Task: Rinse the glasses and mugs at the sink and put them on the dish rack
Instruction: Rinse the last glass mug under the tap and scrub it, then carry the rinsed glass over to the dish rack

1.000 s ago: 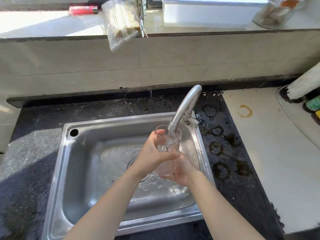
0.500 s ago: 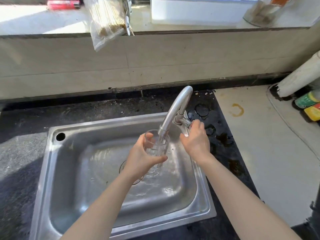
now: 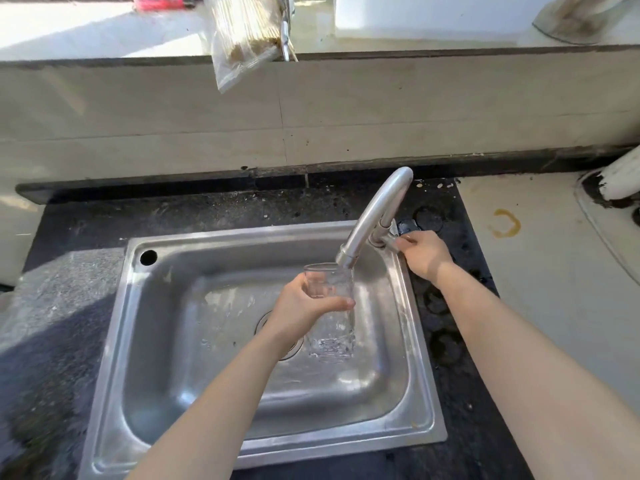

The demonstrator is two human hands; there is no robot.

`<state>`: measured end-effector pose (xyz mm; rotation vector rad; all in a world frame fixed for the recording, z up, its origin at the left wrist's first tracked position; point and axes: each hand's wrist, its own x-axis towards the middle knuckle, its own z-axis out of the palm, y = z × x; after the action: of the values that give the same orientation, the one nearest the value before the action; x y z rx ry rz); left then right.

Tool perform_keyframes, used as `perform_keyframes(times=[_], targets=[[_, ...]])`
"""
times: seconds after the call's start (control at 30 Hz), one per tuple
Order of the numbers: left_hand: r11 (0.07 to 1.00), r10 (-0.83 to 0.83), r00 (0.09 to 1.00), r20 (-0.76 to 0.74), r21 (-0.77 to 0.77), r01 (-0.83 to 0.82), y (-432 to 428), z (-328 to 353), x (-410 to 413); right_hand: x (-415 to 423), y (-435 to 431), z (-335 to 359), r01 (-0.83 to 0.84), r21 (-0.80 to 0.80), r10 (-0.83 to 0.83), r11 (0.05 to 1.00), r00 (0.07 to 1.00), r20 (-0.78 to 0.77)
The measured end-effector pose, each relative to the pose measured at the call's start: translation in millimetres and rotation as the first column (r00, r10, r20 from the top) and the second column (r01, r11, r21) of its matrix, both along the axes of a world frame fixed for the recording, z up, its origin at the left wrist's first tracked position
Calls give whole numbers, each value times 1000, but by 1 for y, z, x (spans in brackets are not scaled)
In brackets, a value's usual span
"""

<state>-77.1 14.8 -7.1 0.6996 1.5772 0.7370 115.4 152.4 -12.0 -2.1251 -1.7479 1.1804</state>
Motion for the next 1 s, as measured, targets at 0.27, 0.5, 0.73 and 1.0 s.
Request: perform_keyframes(times=[0.27, 0.5, 0.73, 1.0], targets=[[880, 421, 827, 374, -388, -273, -3, -4, 14, -7, -69, 6, 111, 38, -106, 993, 988, -113], [772, 629, 556, 543, -523, -362, -22, 2, 41, -11, -103, 55, -105, -359, 3, 927, 962, -272], [712, 701, 461, 545, -576, -401, -41, 22, 50, -21, -130, 91, -206, -168, 178, 964, 969, -169], [825, 563, 548, 619, -459, -330, -62, 45, 26, -41, -177, 121, -275, 25, 276, 961, 960, -47]])
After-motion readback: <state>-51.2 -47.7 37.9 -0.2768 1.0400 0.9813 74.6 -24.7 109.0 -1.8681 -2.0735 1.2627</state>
